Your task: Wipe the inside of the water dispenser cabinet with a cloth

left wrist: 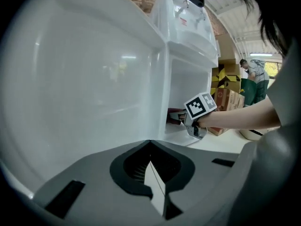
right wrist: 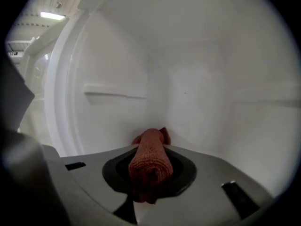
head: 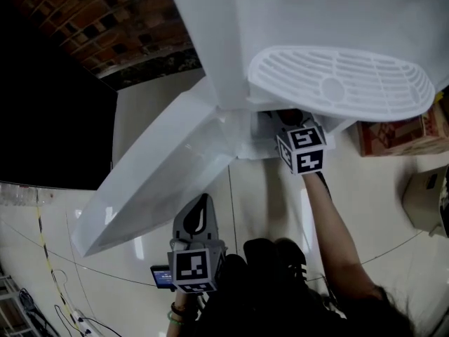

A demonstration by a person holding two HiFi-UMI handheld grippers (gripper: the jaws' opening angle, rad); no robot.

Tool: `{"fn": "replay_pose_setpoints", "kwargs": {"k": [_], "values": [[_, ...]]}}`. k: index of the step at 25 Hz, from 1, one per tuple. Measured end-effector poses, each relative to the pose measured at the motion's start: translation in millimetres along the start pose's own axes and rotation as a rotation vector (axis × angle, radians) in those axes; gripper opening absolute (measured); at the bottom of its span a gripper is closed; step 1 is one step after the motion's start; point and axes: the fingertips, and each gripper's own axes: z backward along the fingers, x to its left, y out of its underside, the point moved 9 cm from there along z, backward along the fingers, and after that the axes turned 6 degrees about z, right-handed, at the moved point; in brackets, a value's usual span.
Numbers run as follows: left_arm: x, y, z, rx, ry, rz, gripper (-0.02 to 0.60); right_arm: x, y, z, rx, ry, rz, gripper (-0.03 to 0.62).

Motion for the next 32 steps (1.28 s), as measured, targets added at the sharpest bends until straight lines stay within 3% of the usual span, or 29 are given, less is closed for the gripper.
{"fn": "replay_pose_setpoints", "kwargs": {"k": [4,8,14,17,22,26,29,32], "values": [[0,4,-1,0.026,0.016,0.029,0.003,-32,12,20,0.042,0.193,-0.050,0.074],[6,6,-1,0.032,0.000,0.061,0.003,-41,21,38,0.040,0.325,-0.127,0.074],[8,7,1,0.032,-0.005,0.058,0.003,-43,30,50,0.055,0.430,-0.160,0.074],[8,7,3,0.033,-0.008,0.062,0.003,-36,22,53,0.016,0.375,-0.177,0.074],[5,7,3,0.030,-0.003,0.062,0.003,29,-1,60,-0.093,0.126,-0.125,0.075],[4,9,3,0.036,0.004,0.059,0.003,76,0,58,-0.103,-0.020,-0.103,0.075],[7,9,4,0.040,-0.007,0.069,0.003,77,15,56,-0.063,-0.023,-0.086,0.075],[9,9,4,0.039,-0.013,0.074,0.003,55,26,64,-0.036,0.043,-0.109,0.075]]}}
